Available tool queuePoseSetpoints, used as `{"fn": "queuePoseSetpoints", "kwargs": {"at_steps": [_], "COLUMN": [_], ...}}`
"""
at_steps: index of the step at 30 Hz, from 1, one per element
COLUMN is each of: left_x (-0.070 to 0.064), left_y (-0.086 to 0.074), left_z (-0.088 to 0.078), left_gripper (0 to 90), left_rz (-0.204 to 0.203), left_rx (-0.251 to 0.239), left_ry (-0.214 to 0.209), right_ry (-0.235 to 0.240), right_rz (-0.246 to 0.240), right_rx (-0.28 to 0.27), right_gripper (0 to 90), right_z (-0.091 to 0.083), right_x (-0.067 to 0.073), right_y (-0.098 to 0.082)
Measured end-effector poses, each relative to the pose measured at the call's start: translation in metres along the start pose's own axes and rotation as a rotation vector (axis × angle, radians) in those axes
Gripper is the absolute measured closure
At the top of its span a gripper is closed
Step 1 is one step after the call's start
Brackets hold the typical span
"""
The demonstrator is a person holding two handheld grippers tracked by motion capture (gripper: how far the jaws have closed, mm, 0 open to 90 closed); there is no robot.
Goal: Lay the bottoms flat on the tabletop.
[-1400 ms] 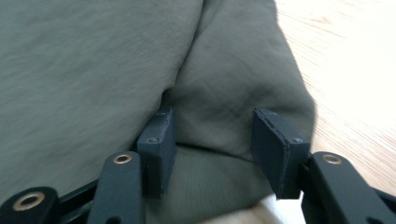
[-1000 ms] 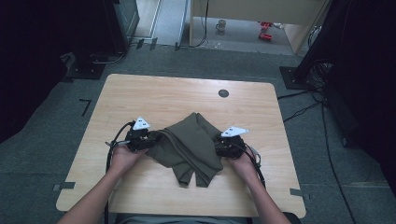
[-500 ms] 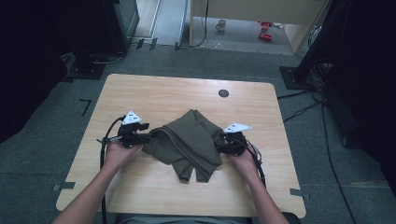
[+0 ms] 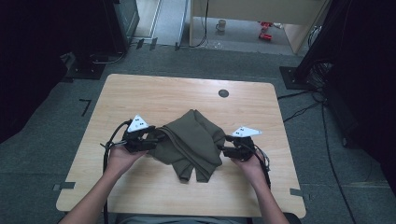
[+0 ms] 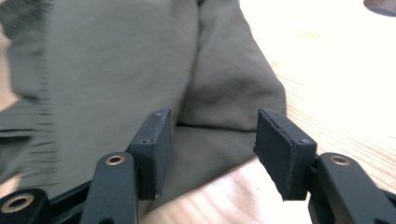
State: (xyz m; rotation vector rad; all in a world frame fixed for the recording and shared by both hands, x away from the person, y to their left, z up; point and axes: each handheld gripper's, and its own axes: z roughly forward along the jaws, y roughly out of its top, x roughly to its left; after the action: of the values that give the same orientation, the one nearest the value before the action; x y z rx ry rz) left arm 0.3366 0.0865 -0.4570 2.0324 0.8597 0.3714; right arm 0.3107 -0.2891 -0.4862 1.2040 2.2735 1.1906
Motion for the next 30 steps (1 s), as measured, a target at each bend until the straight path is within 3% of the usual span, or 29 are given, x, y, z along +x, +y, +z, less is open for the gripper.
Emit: {"fn": "queuePoseSetpoints", "kwargs": {"at_steps": [7,11,18,23,25,26,27,28,29,30], "left_x": [-0.006,-0.008,-0.005,0.003,0.008,0.011,0.013,0.013,0.016,0.018], "left_y": [-0.006,-0.009,-0.014,-0.018,-0.02,-0.022,-0.022,-0.022,-0.024,-0.024], "left_z": [0.001,0.001,-0.003,-0.007,-0.007,-0.007,-0.007,-0.007,-0.008,-0.009], "left_gripper": [44.8,44.7,45.7,45.0,45.1,45.2,45.2,45.2,45.3,45.4], "left_rz": [-0.025,-0.018,-0.013,-0.011,-0.027,-0.037,-0.045,-0.045,-0.059,-0.069], "left_rx": [0.004,0.002,-0.003,-0.009,-0.005,-0.003,-0.002,-0.002,-0.006,-0.013], "left_ry": [-0.04,-0.035,0.004,0.049,0.053,0.055,0.056,0.056,0.058,0.056], "right_ry": [0.021,0.025,0.052,0.072,0.078,0.081,0.091,0.091,0.095,0.095], "right_rz": [0.005,-0.007,-0.023,-0.032,-0.026,-0.026,-0.029,-0.029,-0.044,-0.049], "right_rx": [-0.005,-0.006,0.009,0.066,0.071,0.071,0.071,0.071,0.066,0.063], "right_gripper": [46.1,46.2,46.0,45.5,50.0,55.6,67.5,67.5,80.4,83.4], "right_z": [-0.011,-0.016,-0.016,0.0,0.003,0.004,0.004,0.004,0.003,0.002], "right_x": [0.015,0.023,0.036,0.042,0.041,0.041,0.041,0.041,0.042,0.042], "right_y": [-0.009,-0.013,-0.024,-0.031,-0.031,-0.031,-0.031,-0.031,-0.03,-0.028]}}
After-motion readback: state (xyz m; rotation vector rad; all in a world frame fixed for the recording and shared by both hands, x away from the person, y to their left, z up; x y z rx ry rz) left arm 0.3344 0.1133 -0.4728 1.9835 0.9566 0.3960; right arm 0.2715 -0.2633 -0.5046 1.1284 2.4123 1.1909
